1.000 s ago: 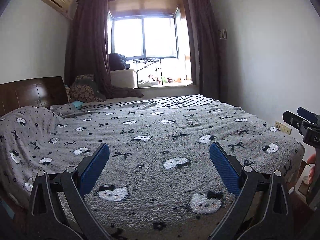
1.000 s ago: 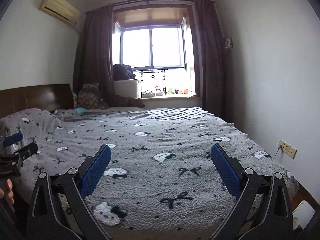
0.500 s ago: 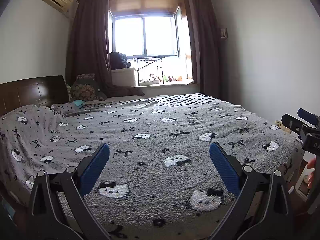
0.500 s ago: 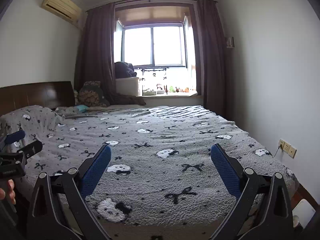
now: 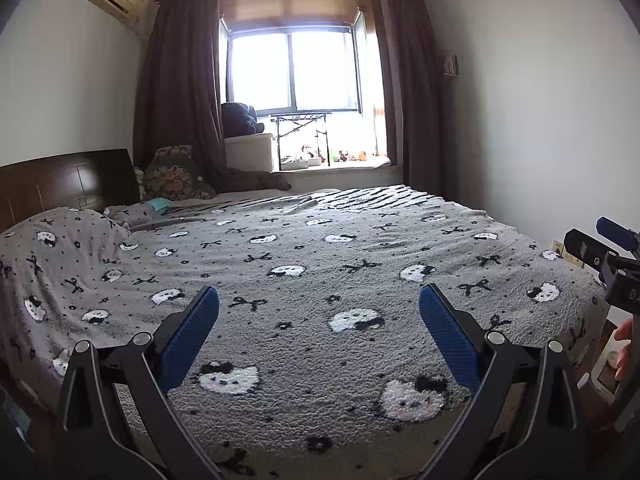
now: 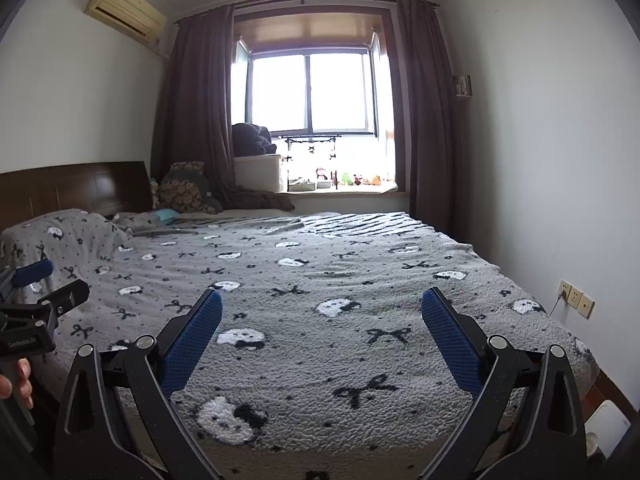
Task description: Collect trash
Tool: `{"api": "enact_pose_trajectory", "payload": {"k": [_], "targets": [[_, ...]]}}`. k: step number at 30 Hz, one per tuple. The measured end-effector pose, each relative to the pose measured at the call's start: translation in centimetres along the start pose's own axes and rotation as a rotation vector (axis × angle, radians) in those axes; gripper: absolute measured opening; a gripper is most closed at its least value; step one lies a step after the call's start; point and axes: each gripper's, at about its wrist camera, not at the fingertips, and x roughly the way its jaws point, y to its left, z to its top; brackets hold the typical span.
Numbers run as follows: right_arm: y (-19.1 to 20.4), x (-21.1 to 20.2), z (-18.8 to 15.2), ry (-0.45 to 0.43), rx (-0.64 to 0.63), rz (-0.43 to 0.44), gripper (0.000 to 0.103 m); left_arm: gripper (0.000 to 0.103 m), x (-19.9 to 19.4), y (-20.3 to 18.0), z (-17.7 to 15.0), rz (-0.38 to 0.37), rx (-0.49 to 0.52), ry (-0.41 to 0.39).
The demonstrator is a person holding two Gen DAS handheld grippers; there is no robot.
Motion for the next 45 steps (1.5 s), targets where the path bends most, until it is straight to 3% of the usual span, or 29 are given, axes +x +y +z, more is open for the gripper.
{"api": "enact_pose_trajectory", "payload": {"k": [45], "targets": [[1.05,0.13,-0.24,0.001,-0.007,0.027,0.100,0.095,0.07,-0.05,-0.32,0.007,-0.005,0.003]]}}
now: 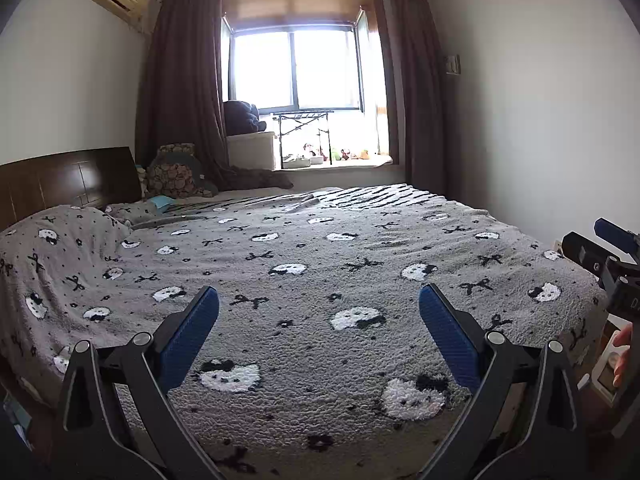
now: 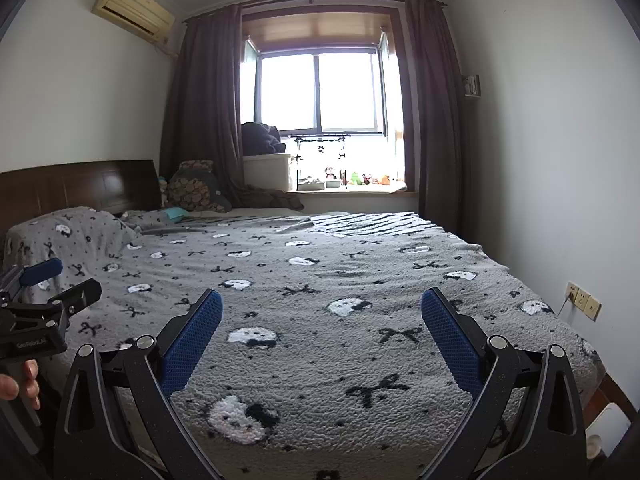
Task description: Collect trash
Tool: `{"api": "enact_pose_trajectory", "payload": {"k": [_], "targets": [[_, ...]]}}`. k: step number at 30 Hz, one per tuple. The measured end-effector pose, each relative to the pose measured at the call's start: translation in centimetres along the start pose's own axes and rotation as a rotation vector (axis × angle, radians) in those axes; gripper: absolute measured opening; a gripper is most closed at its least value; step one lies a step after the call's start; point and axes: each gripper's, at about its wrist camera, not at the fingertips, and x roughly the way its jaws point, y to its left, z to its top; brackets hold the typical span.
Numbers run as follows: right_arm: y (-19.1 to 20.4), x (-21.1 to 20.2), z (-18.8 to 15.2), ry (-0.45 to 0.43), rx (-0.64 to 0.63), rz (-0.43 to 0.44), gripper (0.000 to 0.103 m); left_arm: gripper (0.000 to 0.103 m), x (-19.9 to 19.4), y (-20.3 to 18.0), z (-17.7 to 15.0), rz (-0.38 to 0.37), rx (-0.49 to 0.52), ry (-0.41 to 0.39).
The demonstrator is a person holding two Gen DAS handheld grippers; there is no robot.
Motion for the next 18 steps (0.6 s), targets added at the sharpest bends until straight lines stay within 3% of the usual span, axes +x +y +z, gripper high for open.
{"api": "enact_pose_trajectory", "payload": {"k": [18], "targets": [[0.10,0.16,0.04,0.006,-0.001,-0.003,0.100,0.095,-0.37,0.56,0.28,0.027,-0.030,-0.013]]}}
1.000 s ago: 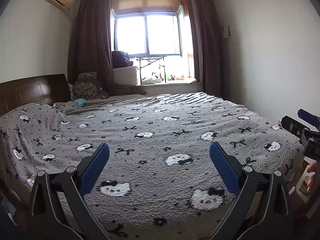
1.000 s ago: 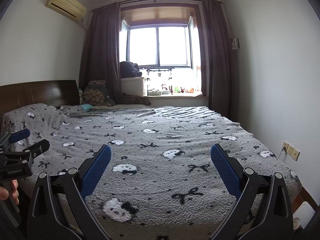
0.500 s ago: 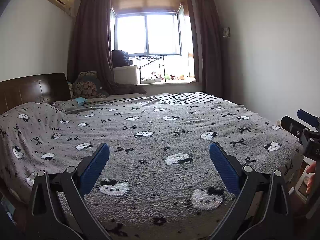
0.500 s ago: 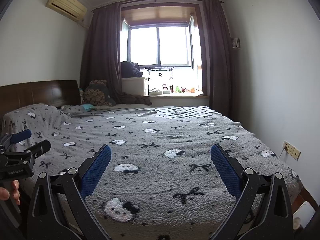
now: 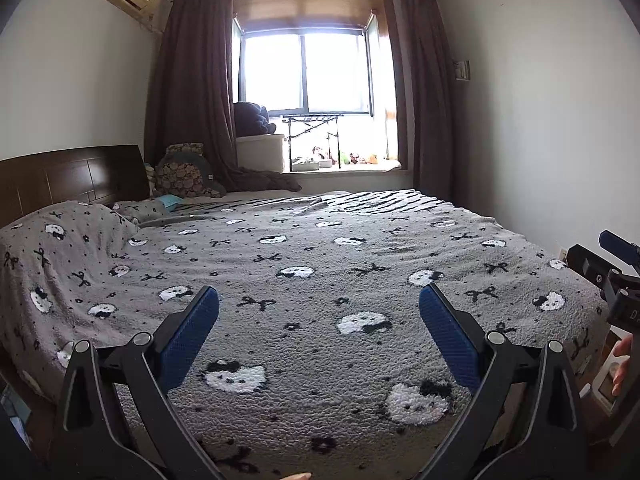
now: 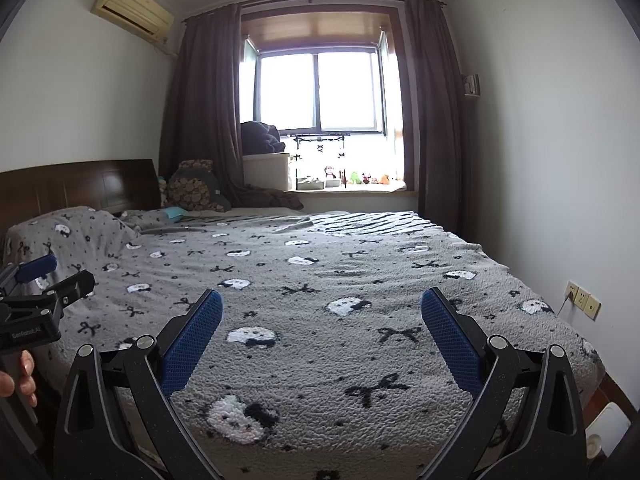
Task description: Collect trash
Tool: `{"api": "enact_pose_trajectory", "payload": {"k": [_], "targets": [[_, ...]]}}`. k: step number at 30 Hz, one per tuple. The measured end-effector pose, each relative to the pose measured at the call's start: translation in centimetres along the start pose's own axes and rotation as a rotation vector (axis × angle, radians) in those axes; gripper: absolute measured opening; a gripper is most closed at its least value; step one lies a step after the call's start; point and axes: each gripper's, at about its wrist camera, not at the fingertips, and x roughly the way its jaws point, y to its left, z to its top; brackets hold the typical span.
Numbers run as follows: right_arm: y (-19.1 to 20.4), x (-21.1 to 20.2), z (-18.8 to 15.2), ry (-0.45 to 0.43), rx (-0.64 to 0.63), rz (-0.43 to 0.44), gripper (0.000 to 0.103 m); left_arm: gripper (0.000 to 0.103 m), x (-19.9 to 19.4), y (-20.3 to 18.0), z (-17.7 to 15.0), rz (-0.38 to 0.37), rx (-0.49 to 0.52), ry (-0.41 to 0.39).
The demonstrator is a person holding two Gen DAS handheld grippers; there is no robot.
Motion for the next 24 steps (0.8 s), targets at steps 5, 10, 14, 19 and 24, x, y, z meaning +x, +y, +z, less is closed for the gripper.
{"api": "enact_pose_trajectory", "payload": {"k": [5,10,14,19,24], "targets": [[-0.01,0.12,-0.02,0.004,-0.001,0.000,0.100,0.095,-0.23,0.05,0.29,-0.024,-0.008,0.001],[0.01,0.17,-0.10,0.007,-0.003,0.006,0.100,0.095,-0.40,0.17,0.35,0.005,-0.004,-0.002],[0.01,0.17,-0.09,0.006,-0.003,0.006,0.100,0.095,-0.27,0.19,0.40,0.008,-0.004,0.005],[0.02,0.17,-0.08,0.007,-0.005,0.006,0.100,0.095,-0.22,-0.13,0.49,0.019,0.012,0.015],[-0.02,0.21,-0.08,0.008,-0.006,0.006,0.100,0.095,-0.19,0.02,0.46,0.009,0.002,0.017]]}}
